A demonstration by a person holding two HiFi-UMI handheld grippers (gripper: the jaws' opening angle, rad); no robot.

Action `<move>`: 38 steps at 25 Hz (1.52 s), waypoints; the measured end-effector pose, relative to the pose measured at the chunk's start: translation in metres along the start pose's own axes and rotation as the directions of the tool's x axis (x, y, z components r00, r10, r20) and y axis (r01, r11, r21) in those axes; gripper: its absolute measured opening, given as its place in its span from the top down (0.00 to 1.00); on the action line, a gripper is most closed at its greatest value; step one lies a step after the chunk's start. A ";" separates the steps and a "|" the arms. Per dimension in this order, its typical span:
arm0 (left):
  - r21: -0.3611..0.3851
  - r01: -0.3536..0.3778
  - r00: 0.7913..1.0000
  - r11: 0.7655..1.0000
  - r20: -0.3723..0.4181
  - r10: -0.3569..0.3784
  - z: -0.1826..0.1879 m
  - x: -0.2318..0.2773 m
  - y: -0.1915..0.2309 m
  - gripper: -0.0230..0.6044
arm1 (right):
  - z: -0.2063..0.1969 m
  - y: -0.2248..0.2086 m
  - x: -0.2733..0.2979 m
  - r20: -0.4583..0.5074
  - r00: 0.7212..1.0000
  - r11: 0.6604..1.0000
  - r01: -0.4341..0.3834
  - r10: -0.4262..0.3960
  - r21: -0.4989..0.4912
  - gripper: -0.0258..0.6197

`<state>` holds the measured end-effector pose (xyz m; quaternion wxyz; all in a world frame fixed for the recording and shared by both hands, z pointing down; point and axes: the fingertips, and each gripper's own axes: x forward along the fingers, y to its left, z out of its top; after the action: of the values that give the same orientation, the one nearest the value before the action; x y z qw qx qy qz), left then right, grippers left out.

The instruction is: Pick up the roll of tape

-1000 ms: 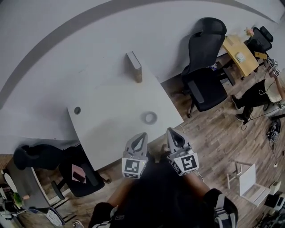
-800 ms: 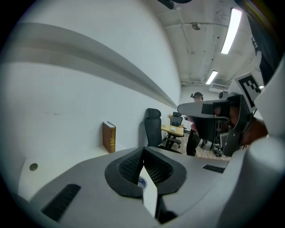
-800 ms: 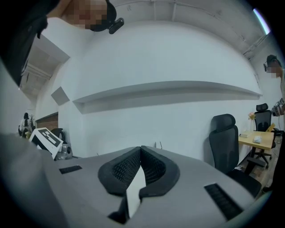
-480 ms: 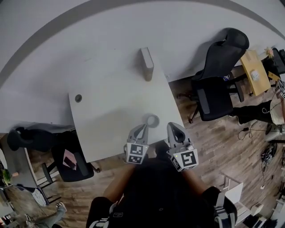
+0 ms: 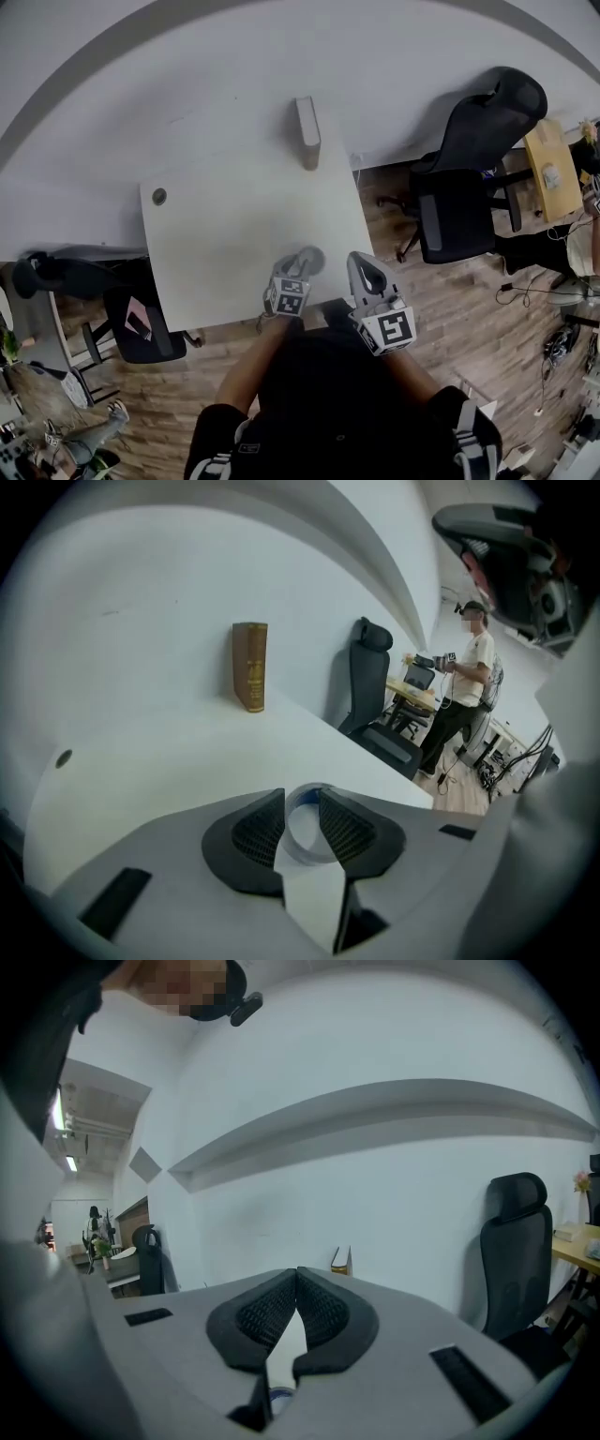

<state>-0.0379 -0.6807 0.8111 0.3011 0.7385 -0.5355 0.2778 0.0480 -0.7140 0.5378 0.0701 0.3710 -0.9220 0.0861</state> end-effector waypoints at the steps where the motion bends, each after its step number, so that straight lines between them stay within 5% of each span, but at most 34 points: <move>1: -0.003 -0.014 1.000 1.000 -0.025 0.014 -0.006 0.008 0.003 0.75 | 0.000 -0.003 0.001 -0.003 1.000 1.000 -0.004 0.004 -0.001 0.94; 11: -0.051 -0.037 0.977 0.998 -0.211 0.025 -0.043 0.056 0.016 0.74 | -0.002 -0.027 0.006 -0.016 1.000 1.000 -0.019 0.020 0.009 0.94; 23: -0.082 -0.071 0.976 0.994 -0.212 0.052 -0.041 0.054 0.029 0.85 | -0.003 -0.035 -0.003 -0.012 1.000 1.000 -0.012 0.012 -0.014 0.94; 27: -0.126 -0.078 0.992 0.989 -0.112 0.064 -0.015 0.022 0.040 0.85 | 0.001 -0.028 -0.002 -0.007 1.000 1.000 -0.014 0.014 -0.020 0.94; 31: -0.184 -0.120 0.987 0.976 0.085 0.137 0.032 -0.034 0.062 0.85 | 0.009 -0.015 0.002 0.014 0.999 0.999 -0.033 0.033 -0.032 0.94; 34: -0.212 -0.137 0.941 0.968 0.278 0.195 0.080 -0.094 0.071 0.85 | 0.017 -0.003 0.005 0.041 0.998 0.998 -0.047 0.049 -0.050 0.94; 38: -0.209 -0.157 0.843 0.965 0.480 0.241 0.132 -0.181 0.069 0.85 | 0.028 0.010 0.007 0.059 0.997 0.998 -0.046 0.049 -0.053 0.94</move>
<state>-0.1417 -0.6823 0.6008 0.1798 0.6986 -0.6898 0.0617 0.0344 -0.7174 0.5106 0.0498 0.3494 -0.9342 0.0529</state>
